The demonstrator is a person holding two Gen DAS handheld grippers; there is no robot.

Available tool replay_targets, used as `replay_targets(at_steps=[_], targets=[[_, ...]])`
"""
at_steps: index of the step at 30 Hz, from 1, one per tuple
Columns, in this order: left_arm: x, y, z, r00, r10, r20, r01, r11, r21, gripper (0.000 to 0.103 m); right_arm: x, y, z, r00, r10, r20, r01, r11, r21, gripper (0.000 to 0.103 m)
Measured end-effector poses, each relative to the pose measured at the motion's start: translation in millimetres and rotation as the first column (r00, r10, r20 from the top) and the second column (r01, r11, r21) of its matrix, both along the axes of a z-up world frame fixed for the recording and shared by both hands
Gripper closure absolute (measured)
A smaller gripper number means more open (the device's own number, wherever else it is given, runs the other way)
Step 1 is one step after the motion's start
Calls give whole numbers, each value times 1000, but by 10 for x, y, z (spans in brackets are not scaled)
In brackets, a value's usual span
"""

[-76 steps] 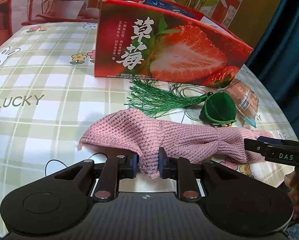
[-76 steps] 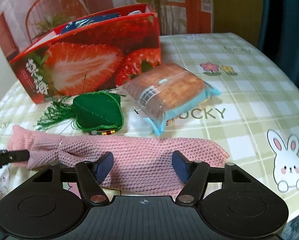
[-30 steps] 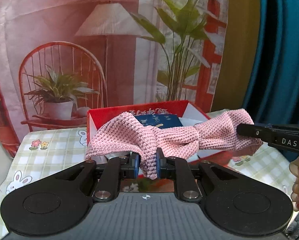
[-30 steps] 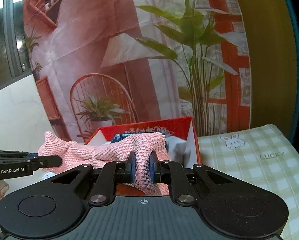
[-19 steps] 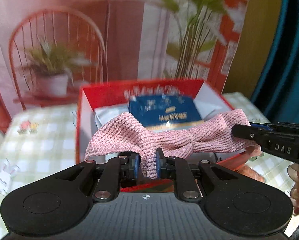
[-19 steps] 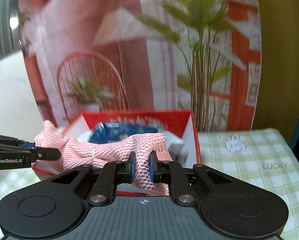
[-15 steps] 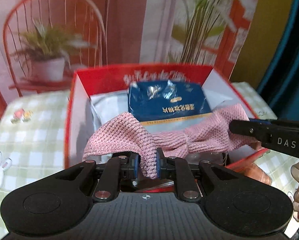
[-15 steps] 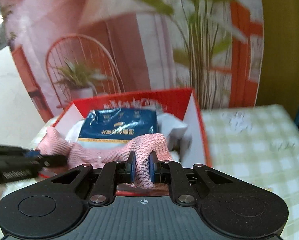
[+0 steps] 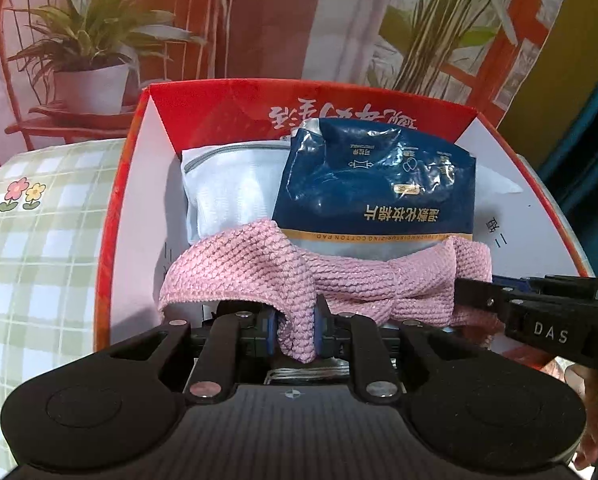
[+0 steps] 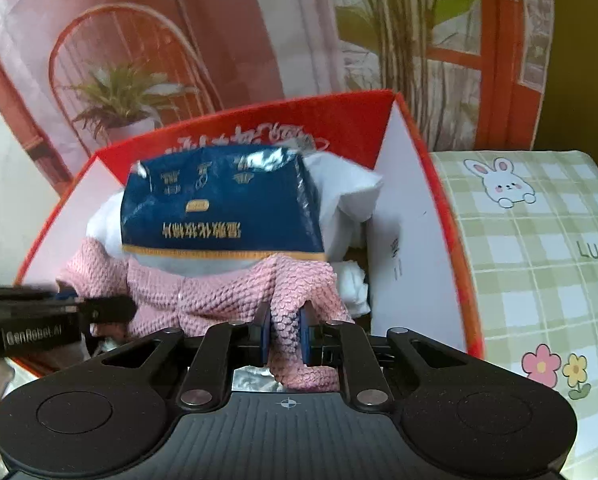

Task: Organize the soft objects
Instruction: 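Lower the pink cloth into the box and open the left tool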

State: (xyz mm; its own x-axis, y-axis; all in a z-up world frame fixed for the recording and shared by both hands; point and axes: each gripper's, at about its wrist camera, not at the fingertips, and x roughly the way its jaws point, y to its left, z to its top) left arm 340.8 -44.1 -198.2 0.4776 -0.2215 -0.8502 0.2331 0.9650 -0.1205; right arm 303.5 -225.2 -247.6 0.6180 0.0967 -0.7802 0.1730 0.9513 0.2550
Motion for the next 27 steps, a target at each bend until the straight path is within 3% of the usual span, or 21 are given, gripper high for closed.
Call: replay_targets(at_steps=[6,10,11,13,14,15,17,20,27], targets=[[20,-26,-60,1000,-3,4,3,1000,-1,84,44,5,-1,1000,1,-7,-1,1000,-19,90],[-16,-94,-32,1000,-7,16,6,999,40,83,24,-1,13,1000,-12,-12,11,1000,-20,86],[-31,-121,-8,1000,-13,25,12,999,51,80,5,-10,25,1000,-17,-13,17,1000,-20,85],[-66,-140,39,999,-15,44,13,999,50,63,-45,-14,85,1000,-10,4,10,999,-32,80],[-89,-133,76,999,-8,52,6,999,39,41,-82,-12,127,1000,-4,18,5,999,-44,76],[-113,-121,112,998,2,62,-4,1000,25,26,-117,-9,175,1000,6,31,-5,999,-54,73],[-195,-92,221,995,9,95,-8,1000,-14,21,-177,4,266,998,30,49,-27,997,-66,65],[-314,-66,366,990,20,138,-18,1000,-15,14,-280,44,415,995,50,87,-42,995,-94,48],[-644,33,677,975,25,222,-31,999,22,8,-536,166,696,986,100,134,-75,980,-182,34]])
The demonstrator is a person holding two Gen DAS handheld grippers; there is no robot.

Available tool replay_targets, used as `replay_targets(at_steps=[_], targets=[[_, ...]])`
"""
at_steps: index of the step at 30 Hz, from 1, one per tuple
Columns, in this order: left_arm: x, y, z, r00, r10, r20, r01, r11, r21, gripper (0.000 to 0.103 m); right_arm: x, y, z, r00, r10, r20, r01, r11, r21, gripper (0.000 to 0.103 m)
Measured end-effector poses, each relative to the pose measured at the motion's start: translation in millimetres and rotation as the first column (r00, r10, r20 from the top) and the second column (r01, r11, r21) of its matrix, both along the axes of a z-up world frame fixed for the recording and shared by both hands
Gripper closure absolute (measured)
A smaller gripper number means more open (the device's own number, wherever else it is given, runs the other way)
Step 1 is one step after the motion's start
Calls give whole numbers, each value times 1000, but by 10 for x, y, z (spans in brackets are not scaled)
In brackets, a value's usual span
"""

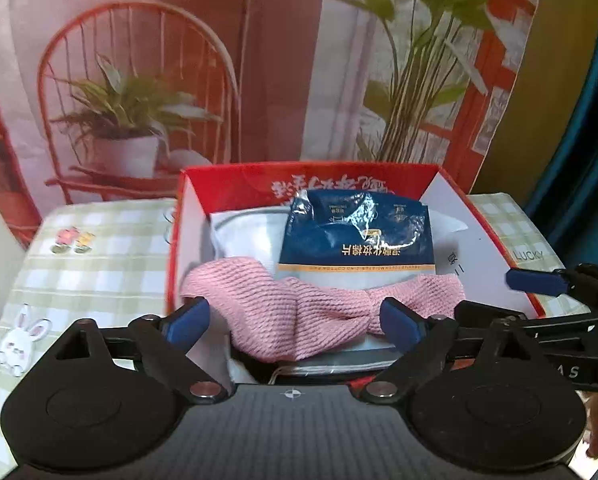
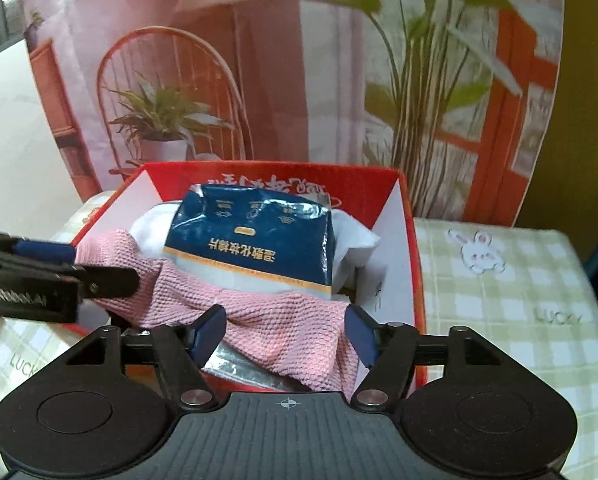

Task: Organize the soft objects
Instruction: 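Lower the pink cloth into the box and open the left tool, then lower the left tool to the green tasseled pouch beside the box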

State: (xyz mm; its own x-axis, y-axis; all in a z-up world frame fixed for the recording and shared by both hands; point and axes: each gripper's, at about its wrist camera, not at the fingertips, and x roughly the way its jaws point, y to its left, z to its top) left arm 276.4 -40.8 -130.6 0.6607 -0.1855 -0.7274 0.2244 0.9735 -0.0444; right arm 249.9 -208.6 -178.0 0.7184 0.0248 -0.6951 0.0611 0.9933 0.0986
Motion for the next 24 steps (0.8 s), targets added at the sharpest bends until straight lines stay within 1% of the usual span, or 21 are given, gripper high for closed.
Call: replay_targets(at_steps=[4,6,7,9,11,15,19,24], targets=[[-191,25,121,999,-4,33,2,999,37,5,-156,28,118,1000,-10,18,11,999,-35,23],[-272,52,167,999,-2,47,0,999,52,3,-227,34,158,999,-16,28,18,998,-54,11],[-318,60,184,999,-2,54,-2,998,58,2,-262,35,179,999,-22,34,24,998,-63,9],[-395,51,200,998,0,66,-5,997,77,0,-325,34,201,999,-34,38,37,997,-72,1],[-456,42,194,998,1,70,-8,995,100,0,-381,22,203,998,-52,33,54,996,-74,1],[-583,52,149,998,-8,66,0,992,123,0,-470,7,116,997,-73,6,73,994,-75,1],[-629,97,45,999,-5,42,0,992,124,0,-552,2,-8,998,-65,-11,64,994,-84,1],[-682,142,-118,1000,14,6,-15,993,116,0,-627,-8,-163,997,-63,-38,61,996,-62,1]])
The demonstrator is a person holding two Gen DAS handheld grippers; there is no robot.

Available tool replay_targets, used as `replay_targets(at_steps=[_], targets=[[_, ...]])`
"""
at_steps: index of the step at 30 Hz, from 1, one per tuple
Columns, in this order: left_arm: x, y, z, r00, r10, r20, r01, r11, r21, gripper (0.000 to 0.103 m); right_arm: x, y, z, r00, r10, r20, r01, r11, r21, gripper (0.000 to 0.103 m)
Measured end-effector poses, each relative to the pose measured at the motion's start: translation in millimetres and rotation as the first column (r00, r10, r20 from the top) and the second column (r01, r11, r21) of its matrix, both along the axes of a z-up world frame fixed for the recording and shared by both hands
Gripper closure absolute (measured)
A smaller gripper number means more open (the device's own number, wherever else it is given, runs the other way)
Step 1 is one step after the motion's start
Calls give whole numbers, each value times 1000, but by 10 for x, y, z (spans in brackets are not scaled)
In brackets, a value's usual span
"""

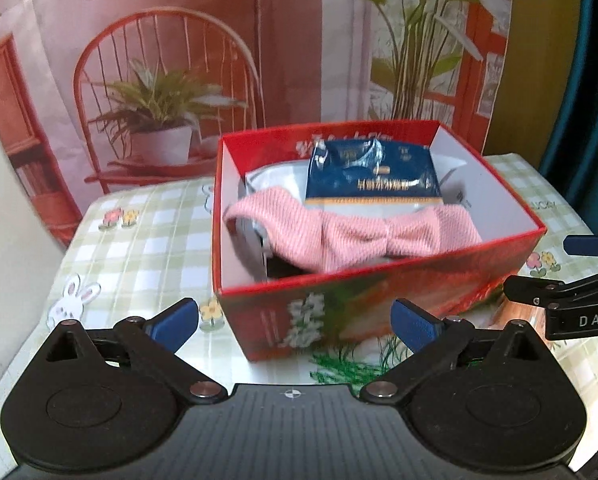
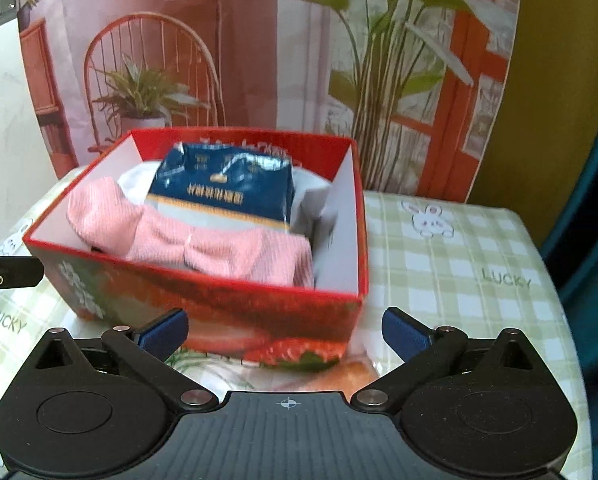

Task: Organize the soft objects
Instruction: 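Lower the left tool to the green tasseled pouch beside the box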

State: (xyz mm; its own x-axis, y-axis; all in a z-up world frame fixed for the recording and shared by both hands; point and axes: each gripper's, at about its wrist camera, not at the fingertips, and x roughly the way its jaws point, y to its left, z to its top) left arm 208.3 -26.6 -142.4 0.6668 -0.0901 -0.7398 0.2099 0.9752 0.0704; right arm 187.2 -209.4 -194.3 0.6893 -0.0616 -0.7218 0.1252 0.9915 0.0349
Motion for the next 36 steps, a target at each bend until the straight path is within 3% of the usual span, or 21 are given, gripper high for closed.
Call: replay_targets(at_steps=[10,15,18,24,31,33,36], targets=[[-343,66,-281,1000,4,24,-4,1000,0,0,-470,109,-303,992,40,124,-43,999,27,2],[-462,125,-463,999,39,7,-39,999,-21,0,-661,228,-457,982,112,151,-111,994,-9,16],[-511,169,-569,996,84,-12,-84,996,-43,0,-692,318,-559,971,196,135,-192,981,-41,27],[-547,171,-717,993,99,-60,-102,994,-47,0,-654,429,-733,966,239,95,-236,971,-37,40],[-573,181,-741,993,96,-62,-99,994,-54,0,-610,411,-851,968,234,86,-236,972,14,45],[-579,178,-756,993,96,-70,-100,993,-58,0,-589,426,-876,968,239,80,-242,970,31,53],[-586,194,-764,993,96,-75,-101,992,-69,0,-585,478,-883,964,251,86,-256,965,62,54]])
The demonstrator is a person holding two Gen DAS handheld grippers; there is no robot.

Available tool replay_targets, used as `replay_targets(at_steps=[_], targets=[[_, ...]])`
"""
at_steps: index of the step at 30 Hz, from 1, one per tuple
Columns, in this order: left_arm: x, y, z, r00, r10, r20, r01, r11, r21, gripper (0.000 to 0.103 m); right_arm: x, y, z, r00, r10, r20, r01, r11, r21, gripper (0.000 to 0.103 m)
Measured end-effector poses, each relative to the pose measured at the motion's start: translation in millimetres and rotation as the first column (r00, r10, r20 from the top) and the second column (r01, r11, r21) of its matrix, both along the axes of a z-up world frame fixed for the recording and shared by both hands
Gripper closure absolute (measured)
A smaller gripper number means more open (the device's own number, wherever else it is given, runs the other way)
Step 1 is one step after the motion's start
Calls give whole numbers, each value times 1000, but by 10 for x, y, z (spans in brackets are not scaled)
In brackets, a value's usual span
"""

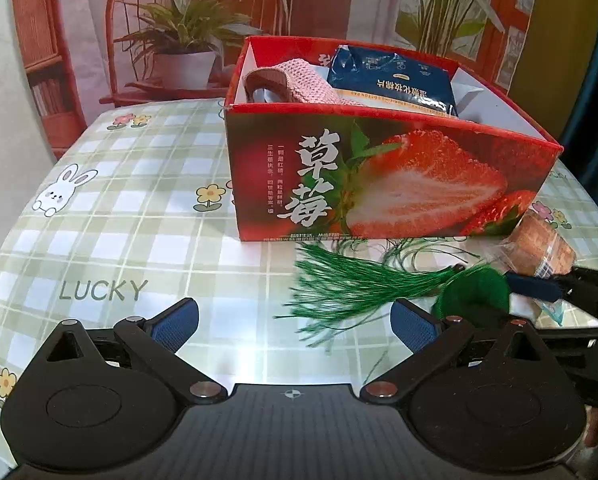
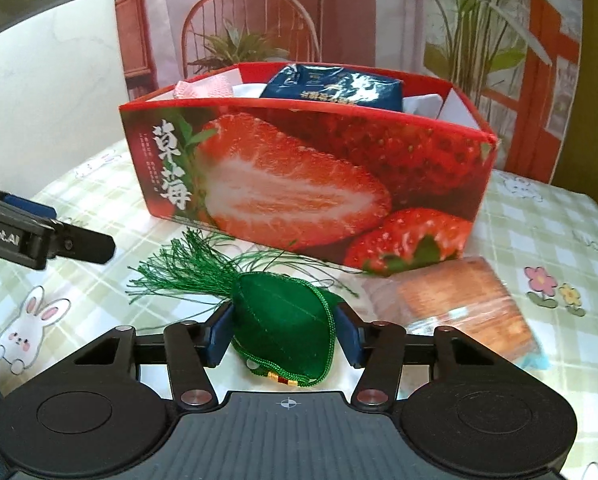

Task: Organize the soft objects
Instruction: 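Lower the left tool to the green tasseled pouch beside the box, then close the left tool on the green pouch and lift it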

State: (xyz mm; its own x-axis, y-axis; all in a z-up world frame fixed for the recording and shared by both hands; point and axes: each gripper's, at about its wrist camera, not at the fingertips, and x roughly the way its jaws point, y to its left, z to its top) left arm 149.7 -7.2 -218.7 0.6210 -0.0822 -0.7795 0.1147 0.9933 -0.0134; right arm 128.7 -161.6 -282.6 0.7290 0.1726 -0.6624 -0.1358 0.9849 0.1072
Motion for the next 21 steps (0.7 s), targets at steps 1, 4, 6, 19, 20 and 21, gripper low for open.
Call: replay_targets(at_steps=[1,4,6,19,20,21], targets=[[-6,4,2,1000,0,1,0,1000,-4,0,-9,22,-1,1000,12,-2,-12,1000,15,54],[-26,17,14,1000,4,7,-4,1000,-14,0,-54,116,-5,999,42,-6,-42,998,38,55],[-53,16,28,1000,6,13,-5,1000,-25,0,-92,177,-6,998,56,-8,-55,997,55,55],[-363,-162,58,993,-101,53,106,989,-99,8,-385,402,-10,993,111,27,-112,993,41,50],[-362,-190,46,991,-122,48,127,985,-116,12,-392,401,-13,994,109,27,-110,993,38,49],[-363,-203,34,990,-137,43,142,981,-132,15,-398,401,-14,994,109,30,-110,993,34,49]])
